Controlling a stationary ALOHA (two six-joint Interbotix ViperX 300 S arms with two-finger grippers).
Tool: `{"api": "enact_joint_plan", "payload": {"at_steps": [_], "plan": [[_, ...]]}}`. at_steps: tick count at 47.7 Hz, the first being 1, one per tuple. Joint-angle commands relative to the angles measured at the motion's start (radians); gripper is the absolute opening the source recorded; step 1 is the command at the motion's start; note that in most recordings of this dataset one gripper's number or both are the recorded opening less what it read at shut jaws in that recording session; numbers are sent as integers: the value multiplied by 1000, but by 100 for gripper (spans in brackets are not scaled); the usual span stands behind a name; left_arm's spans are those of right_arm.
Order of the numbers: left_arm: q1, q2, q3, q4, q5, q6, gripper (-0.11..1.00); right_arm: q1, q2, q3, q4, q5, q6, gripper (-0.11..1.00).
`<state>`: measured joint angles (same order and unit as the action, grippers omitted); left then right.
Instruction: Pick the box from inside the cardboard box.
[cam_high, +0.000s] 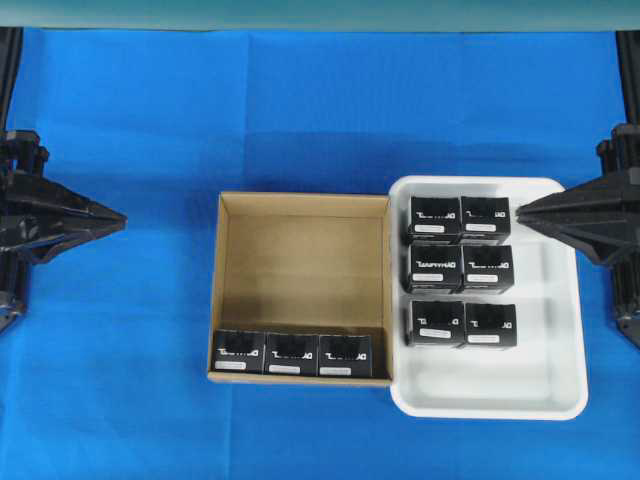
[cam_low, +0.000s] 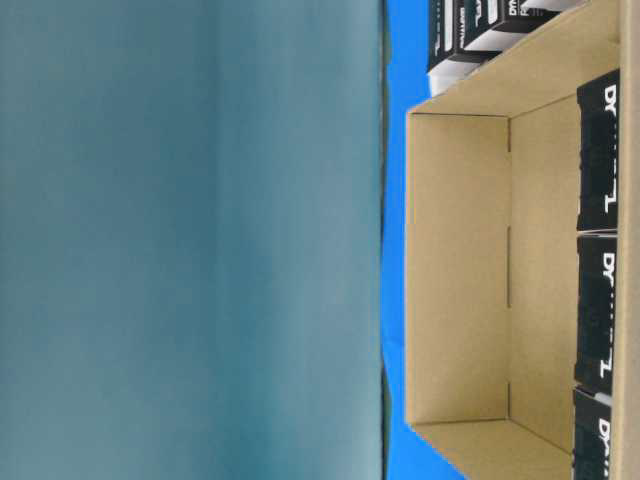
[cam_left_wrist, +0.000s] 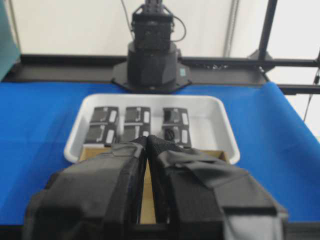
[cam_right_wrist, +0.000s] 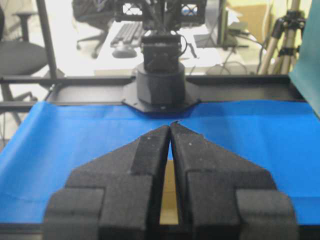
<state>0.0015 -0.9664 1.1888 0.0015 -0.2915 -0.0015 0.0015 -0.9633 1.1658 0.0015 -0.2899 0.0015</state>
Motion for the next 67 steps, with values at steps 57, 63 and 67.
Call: {"api": "enact_joint_plan", "payload": {"at_steps": [57,63,67], "plan": [[2,11,-121,15,172,-3,-2,72,893,-864,78,1259,167,4],[2,11,-123,15,181,-3,-2,75,977,-925,78,1310,158,4],[0,11,-124,15,186,-3,-2,77,1017,-959,78,1324,138,4]]}}
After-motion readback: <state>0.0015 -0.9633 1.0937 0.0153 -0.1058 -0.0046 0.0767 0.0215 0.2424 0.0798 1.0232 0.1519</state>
